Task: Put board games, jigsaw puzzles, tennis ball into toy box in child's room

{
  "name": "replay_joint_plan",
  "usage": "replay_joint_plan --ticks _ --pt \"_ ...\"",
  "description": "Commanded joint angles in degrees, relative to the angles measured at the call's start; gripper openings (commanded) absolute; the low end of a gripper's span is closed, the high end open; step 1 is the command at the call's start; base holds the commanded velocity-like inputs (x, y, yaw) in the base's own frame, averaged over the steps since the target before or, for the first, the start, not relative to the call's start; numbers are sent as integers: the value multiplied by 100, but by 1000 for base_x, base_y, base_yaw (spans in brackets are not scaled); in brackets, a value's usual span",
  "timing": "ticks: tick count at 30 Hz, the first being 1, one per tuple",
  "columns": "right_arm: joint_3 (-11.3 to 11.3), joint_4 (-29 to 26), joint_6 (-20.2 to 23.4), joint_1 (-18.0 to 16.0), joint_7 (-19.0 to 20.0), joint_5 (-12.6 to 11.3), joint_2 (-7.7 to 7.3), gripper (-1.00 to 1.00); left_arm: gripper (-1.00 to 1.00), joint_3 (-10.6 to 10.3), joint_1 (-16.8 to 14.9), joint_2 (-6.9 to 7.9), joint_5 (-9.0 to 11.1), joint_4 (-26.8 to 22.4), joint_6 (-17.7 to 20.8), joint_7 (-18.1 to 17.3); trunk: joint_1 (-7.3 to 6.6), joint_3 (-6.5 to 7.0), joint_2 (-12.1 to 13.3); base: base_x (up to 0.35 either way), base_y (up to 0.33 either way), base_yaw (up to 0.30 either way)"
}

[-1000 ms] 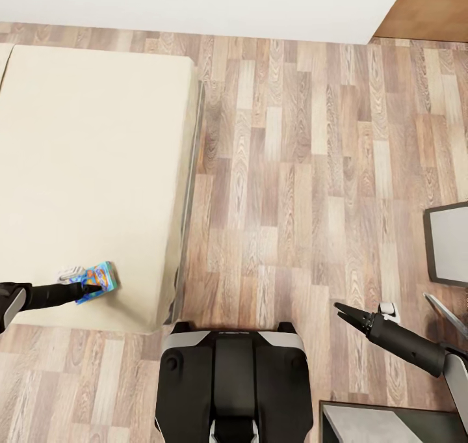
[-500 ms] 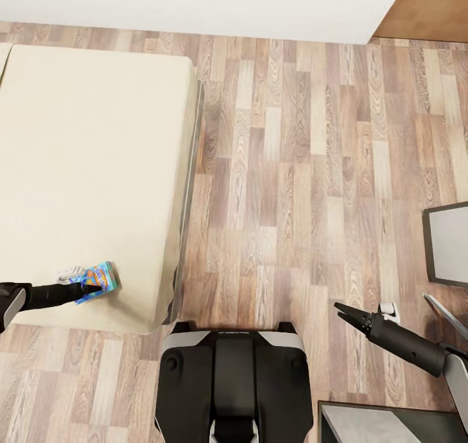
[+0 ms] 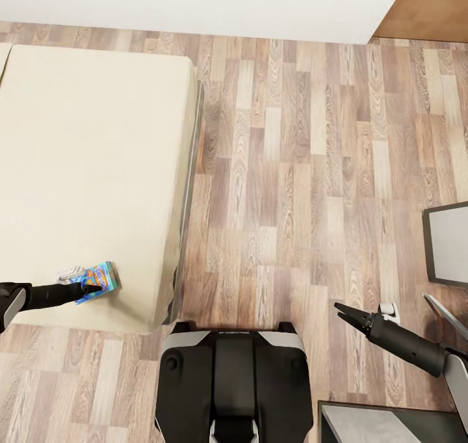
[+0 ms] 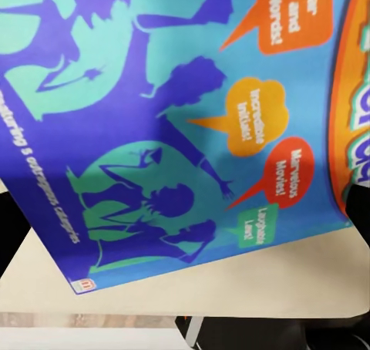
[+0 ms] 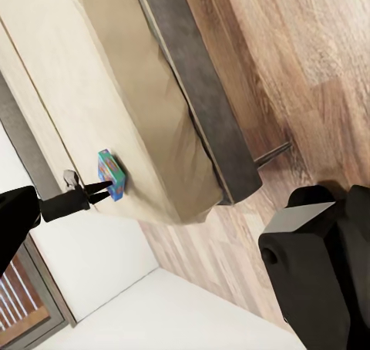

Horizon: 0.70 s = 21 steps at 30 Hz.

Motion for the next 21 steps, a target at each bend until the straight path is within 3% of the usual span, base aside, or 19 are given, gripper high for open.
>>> replay_joint_plan --ticks 1,21 --pt "-5 0 20 -2 23 11 0 100 100 25 3 -242 11 -1 53 -22 5 -6 -7 0 0 0" --pt "3 0 9 0 13 11 0 100 100 25 3 -235 11 -1 53 -77 5 -6 -7 0 27 0"
